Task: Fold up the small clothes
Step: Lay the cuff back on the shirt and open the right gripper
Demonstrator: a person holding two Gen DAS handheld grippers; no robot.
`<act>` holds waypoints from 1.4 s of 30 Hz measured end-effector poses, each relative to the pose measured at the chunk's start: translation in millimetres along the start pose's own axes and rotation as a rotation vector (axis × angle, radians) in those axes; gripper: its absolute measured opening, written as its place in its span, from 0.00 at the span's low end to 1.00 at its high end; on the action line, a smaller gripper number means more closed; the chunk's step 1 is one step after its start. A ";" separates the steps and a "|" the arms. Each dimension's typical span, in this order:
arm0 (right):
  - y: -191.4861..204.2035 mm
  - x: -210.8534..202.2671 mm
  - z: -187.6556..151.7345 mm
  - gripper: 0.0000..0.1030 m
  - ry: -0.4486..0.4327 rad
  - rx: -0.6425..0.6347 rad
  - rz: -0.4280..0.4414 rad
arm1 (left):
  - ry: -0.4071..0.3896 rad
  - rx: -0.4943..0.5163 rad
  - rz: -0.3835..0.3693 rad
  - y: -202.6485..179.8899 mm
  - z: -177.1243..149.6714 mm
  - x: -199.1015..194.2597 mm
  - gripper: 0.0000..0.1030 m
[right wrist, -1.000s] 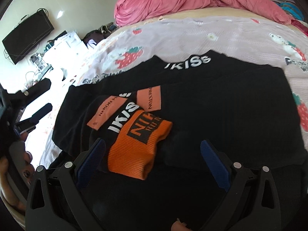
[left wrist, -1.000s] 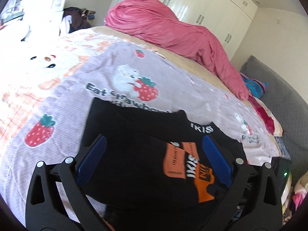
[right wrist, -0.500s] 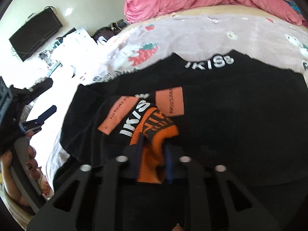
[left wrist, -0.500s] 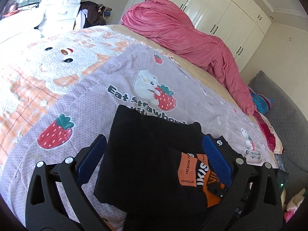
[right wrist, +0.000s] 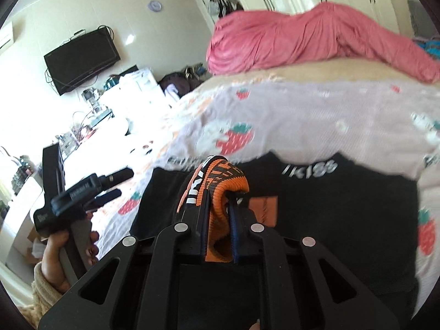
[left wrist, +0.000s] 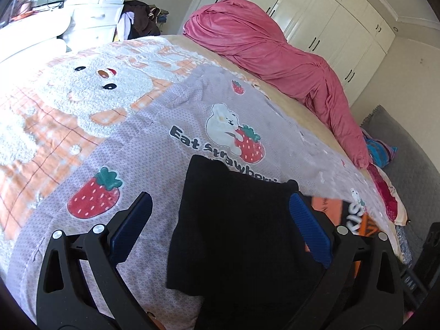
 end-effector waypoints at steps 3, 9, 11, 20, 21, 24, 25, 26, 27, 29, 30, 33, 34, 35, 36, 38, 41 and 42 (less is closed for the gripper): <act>-7.6 -15.2 10.8 0.11 -0.040 -0.022 -0.029 | 0.004 0.010 0.000 -1.8 -1.4 1.3 0.91; -39.8 -39.6 15.6 0.11 -0.077 -0.026 -0.105 | 0.021 0.025 0.003 -7.8 -6.2 6.1 0.91; -52.1 -46.1 13.1 0.11 -0.084 -0.020 -0.131 | 0.023 0.032 0.007 -8.9 -7.5 7.0 0.91; -90.7 -55.6 -2.8 0.11 -0.096 0.031 -0.191 | 0.050 0.092 0.000 -26.9 -18.6 15.8 0.91; -94.1 -55.6 -4.8 0.11 -0.094 0.036 -0.197 | 0.055 0.097 -0.008 -29.8 -20.4 16.8 0.91; -102.8 -52.6 -11.3 0.11 -0.079 0.053 -0.210 | 0.064 0.148 -0.012 -42.0 -26.8 20.7 0.91; -104.7 -52.4 -13.2 0.11 -0.075 0.061 -0.211 | 0.072 0.163 -0.019 -47.4 -30.0 23.0 0.91; -107.6 -52.0 -15.3 0.11 -0.070 0.072 -0.210 | 0.084 0.168 -0.037 -52.6 -33.5 25.4 0.91; -109.0 -52.5 -16.8 0.11 -0.068 0.078 -0.209 | 0.093 0.165 -0.055 -56.1 -36.0 27.5 0.91; -113.1 -53.6 -19.4 0.11 -0.062 0.083 -0.219 | 0.111 0.160 -0.088 -62.9 -41.7 30.9 0.91; -114.7 -54.1 -20.3 0.11 -0.059 0.087 -0.220 | 0.117 0.161 -0.096 -66.3 -44.3 32.2 0.91; -119.4 -56.4 -23.2 0.11 -0.053 0.105 -0.225 | 0.135 0.186 -0.103 -76.0 -52.2 37.4 0.88; -120.5 -57.4 -23.9 0.11 -0.053 0.107 -0.227 | 0.140 0.194 -0.104 -78.9 -54.3 39.2 0.87; -121.3 -57.9 -24.4 0.11 -0.052 0.108 -0.230 | 0.144 0.201 -0.107 -81.5 -56.2 40.2 0.86; -122.5 -58.1 -25.7 0.11 -0.049 0.109 -0.234 | 0.146 0.207 -0.110 -83.6 -57.7 40.5 0.86; -124.7 -57.8 -28.2 0.11 -0.043 0.120 -0.237 | 0.147 0.219 -0.111 -86.5 -60.2 40.2 0.85; -127.7 -56.0 -31.7 0.11 -0.028 0.135 -0.238 | 0.148 0.226 -0.111 -87.5 -61.0 40.7 0.85; -127.8 -55.8 -32.3 0.11 -0.026 0.136 -0.236 | 0.150 0.222 -0.112 -87.2 -61.1 41.0 0.85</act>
Point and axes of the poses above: each gripper's, at about its wrist camera, not at the fingertips, and x roughly the way its jaws point, y to its left, z to its top, the point moved 10 cm from there along x, roughly the way its jaws point, and after that the axes turned 1 degree about -x, right-handed, at the moved point
